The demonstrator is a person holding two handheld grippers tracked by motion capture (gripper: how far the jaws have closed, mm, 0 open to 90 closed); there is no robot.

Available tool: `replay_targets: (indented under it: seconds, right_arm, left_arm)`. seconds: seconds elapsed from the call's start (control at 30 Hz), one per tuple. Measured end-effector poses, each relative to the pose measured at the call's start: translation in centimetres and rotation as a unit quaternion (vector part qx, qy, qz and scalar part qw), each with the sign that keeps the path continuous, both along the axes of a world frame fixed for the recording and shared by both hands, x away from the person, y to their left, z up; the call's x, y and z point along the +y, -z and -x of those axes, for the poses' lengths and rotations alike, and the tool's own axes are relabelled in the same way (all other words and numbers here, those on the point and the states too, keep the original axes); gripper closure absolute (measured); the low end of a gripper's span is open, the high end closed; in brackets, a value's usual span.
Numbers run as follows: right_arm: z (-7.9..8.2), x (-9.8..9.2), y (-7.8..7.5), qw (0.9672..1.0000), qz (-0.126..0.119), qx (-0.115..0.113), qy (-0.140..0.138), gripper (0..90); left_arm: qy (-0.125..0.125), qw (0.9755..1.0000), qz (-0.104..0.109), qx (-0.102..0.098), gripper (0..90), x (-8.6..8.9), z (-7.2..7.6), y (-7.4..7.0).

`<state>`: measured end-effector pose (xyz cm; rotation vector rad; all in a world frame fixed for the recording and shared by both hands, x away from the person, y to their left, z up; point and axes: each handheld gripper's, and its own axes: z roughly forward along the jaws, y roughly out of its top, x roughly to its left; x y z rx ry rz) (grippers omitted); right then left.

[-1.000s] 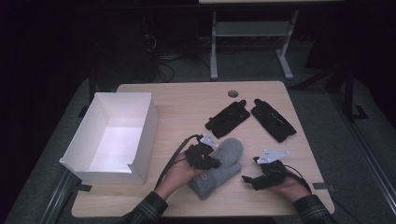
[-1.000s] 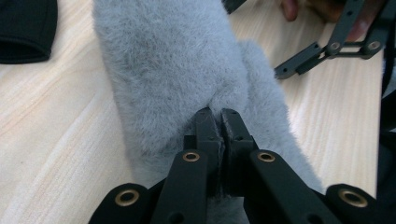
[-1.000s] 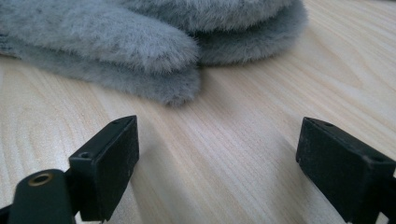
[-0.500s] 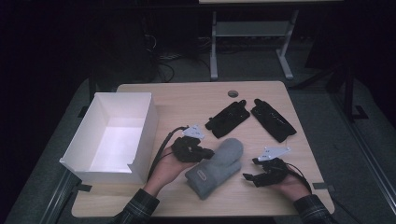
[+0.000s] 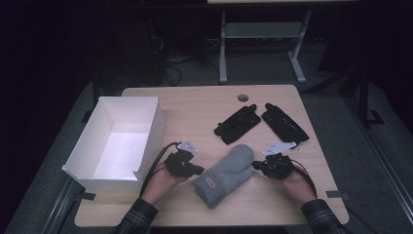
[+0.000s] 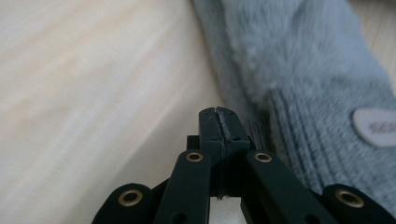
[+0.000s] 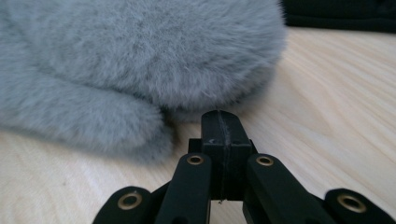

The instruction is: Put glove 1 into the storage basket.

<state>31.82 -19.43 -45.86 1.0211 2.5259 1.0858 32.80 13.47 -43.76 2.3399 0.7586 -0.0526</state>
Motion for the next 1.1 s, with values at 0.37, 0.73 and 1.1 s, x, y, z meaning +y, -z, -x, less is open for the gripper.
replay_targets:
  seconds: [0.37,0.73,1.1]
  right_arm:
    - [-2.2,3.6,0.7,0.9997,0.004,0.009,-0.024,89.8]
    - [-3.7,6.0,0.9,0.9991,-0.003,0.006,-0.041,84.4]
    - [-2.7,2.4,0.2,0.9999,-0.006,-0.009,0.005,39.9]
  left_arm:
    - [0.016,0.9998,-0.001,0.015,89.6,-0.2,2.1,0.8]
    - [0.001,0.9999,0.004,0.016,80.4,0.7,3.0,0.6]
    - [-0.03,0.9975,0.058,-0.027,46.4,1.1,0.7,-2.3]
